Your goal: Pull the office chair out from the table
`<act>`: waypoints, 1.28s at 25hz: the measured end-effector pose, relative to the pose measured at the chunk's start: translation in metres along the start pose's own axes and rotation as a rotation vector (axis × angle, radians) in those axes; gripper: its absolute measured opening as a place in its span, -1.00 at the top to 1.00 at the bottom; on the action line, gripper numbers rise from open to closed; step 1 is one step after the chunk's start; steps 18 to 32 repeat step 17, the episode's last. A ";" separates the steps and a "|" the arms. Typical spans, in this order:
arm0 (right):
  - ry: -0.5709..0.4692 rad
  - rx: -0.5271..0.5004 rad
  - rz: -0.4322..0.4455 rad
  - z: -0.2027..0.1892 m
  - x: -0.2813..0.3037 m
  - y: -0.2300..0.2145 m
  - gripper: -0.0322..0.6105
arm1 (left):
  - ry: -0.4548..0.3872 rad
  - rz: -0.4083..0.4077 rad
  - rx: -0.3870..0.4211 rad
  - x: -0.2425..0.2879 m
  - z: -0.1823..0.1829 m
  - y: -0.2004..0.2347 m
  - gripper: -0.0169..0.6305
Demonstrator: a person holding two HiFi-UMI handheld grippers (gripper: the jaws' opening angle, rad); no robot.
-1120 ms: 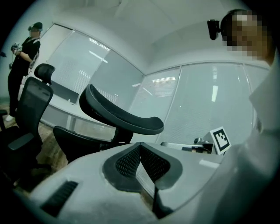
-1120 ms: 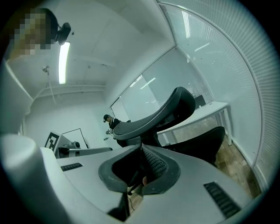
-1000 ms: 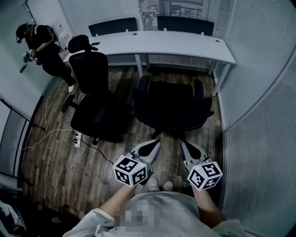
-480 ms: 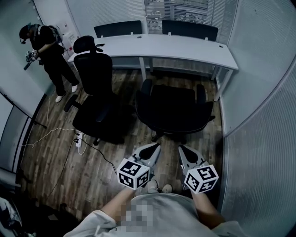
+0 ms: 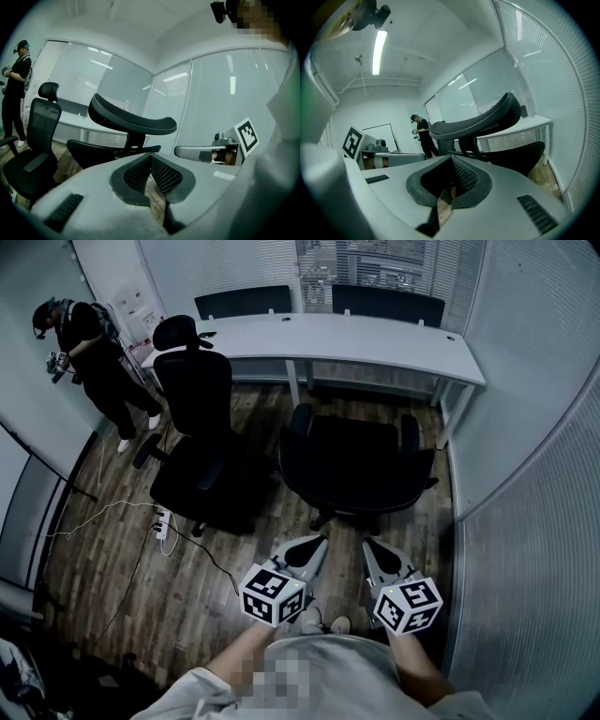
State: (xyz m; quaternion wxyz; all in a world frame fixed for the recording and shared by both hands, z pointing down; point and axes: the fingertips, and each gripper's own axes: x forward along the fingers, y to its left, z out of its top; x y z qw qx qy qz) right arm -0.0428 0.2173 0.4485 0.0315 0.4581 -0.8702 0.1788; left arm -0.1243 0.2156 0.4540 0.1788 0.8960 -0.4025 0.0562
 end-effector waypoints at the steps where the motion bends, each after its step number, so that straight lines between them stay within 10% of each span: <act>1: -0.001 0.001 0.000 0.000 0.000 0.000 0.88 | 0.002 -0.002 0.001 0.000 0.000 0.000 0.91; 32: -0.001 -0.002 -0.001 -0.003 0.000 0.003 0.88 | 0.011 -0.011 0.007 -0.001 -0.002 -0.002 0.91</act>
